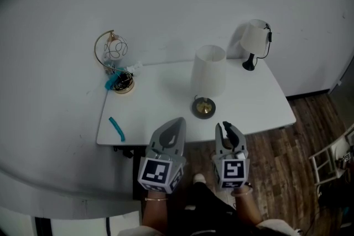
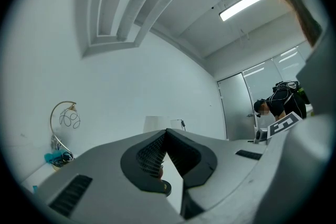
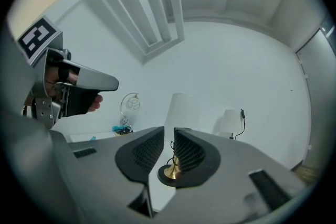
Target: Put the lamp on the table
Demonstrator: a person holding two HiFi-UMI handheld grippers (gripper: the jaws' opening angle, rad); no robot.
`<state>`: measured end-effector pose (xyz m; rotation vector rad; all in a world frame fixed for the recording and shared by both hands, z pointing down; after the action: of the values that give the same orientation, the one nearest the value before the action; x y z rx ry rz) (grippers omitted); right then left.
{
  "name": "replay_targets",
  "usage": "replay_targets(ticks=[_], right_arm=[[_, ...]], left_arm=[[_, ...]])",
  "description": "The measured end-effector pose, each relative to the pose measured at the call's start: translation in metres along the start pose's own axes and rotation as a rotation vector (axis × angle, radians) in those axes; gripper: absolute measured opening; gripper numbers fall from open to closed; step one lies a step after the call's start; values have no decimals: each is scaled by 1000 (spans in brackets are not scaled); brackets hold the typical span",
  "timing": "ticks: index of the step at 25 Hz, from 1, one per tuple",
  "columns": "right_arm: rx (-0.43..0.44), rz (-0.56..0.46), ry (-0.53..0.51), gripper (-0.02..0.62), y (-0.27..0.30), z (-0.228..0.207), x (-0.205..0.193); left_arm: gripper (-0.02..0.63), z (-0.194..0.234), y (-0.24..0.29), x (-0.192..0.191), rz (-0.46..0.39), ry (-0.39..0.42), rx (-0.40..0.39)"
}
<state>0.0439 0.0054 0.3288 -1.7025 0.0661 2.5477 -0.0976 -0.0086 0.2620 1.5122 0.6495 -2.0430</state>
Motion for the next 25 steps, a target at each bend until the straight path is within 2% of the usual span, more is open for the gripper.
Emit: replay_targets(ticks=[13, 15, 25], right_arm=[[-1, -28, -23, 35, -23, 5, 20], [-7, -30, -34, 0, -25, 3, 21], [-14, -38, -43, 0, -41, 1, 33]], left_arm=[[-2, -12, -17, 4, -27, 26, -16], [-1, -15, -17, 5, -22, 18, -15], [-2, -26, -28, 6, -30, 18, -23]])
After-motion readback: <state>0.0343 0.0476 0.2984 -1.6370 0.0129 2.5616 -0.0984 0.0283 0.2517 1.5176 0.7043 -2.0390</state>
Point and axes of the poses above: the fingertips, and each gripper's own axes: y forward along the fingers, z to its left, x out of its top, the point moved 3 cm from there along -y, backward along the fingers, and after that the axes turned 15 degrees about -y, right-handed, at the moved point
